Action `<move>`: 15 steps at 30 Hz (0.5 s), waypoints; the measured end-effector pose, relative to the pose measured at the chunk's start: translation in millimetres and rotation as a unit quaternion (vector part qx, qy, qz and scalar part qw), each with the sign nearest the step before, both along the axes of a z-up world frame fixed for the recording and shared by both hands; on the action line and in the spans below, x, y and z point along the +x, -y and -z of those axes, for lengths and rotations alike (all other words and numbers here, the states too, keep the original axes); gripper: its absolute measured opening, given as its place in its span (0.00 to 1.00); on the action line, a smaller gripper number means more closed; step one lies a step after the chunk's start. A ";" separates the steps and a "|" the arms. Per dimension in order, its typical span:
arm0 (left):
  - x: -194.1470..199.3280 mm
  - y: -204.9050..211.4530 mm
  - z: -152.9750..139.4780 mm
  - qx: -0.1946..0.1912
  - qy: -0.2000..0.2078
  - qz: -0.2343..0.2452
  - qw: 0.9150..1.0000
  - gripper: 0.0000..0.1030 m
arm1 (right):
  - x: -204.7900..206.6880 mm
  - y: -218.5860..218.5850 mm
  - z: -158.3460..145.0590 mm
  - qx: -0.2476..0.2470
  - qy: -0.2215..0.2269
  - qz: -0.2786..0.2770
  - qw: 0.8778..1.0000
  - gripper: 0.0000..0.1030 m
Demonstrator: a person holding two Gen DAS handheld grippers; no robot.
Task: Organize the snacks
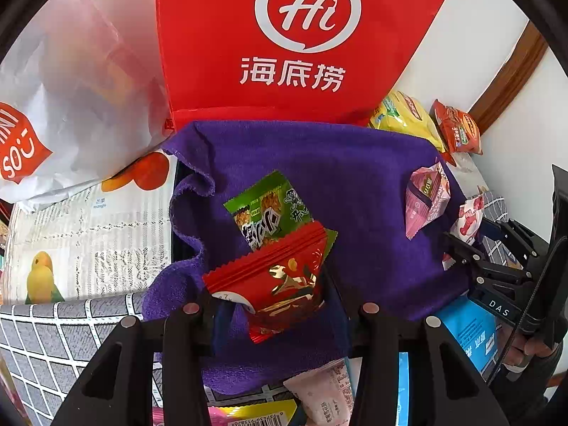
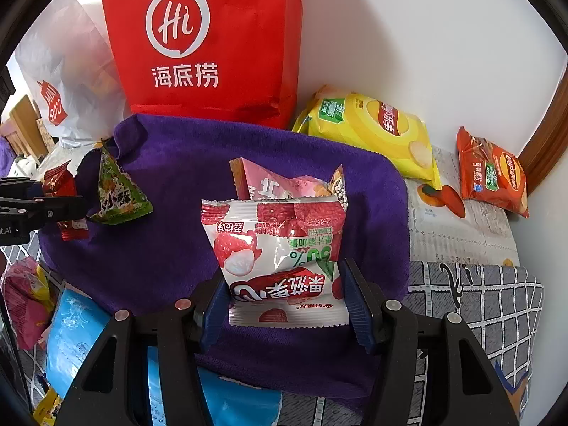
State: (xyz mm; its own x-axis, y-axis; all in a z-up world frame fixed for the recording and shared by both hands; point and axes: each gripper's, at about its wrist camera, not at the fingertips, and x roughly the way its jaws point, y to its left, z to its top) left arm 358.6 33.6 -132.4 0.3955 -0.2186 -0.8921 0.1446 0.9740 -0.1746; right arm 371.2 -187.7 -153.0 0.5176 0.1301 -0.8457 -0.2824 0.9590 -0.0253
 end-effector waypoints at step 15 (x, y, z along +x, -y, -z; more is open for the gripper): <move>2.3 3.8 5.3 -0.002 -0.004 0.006 1.000 0.43 | 1.0 -1.4 4.4 -0.007 -0.003 0.000 1.000 0.58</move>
